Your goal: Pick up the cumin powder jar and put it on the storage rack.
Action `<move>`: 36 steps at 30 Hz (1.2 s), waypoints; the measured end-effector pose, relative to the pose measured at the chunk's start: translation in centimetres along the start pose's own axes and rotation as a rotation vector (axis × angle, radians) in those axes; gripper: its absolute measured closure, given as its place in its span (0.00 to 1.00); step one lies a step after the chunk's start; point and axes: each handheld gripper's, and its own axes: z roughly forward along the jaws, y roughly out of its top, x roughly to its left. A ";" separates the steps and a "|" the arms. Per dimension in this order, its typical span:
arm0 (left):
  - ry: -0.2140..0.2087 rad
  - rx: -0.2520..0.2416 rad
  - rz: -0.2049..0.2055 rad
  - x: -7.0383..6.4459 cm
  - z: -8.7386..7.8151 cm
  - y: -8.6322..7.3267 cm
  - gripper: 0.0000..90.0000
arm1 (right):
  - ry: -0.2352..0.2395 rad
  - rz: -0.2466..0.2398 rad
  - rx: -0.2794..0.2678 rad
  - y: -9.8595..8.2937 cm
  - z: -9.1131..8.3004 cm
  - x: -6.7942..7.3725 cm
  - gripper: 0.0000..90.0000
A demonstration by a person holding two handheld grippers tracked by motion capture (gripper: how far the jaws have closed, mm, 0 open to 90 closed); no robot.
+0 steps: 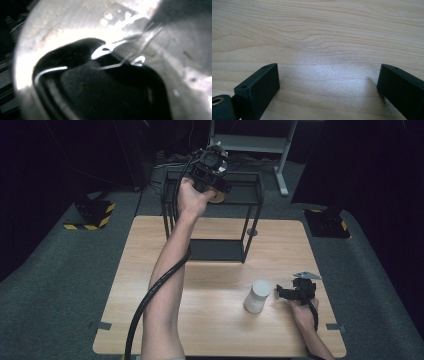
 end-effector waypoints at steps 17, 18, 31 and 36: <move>-0.004 0.011 -0.040 1.1 2.1 0.8 0.34 | 0.011 -0.010 0.002 0.0 0.0 -0.1 0.04; -0.004 0.010 -0.040 1.1 2.1 0.8 0.34 | 0.011 -0.010 0.002 0.0 0.0 -0.1 0.04; -0.016 -0.005 -0.071 1.2 2.4 0.4 0.25 | 0.011 -0.011 0.002 0.0 0.0 -0.1 0.04; 0.000 -0.018 -0.074 1.0 2.0 -0.1 0.12 | 0.011 -0.011 0.002 0.1 0.0 -0.1 0.04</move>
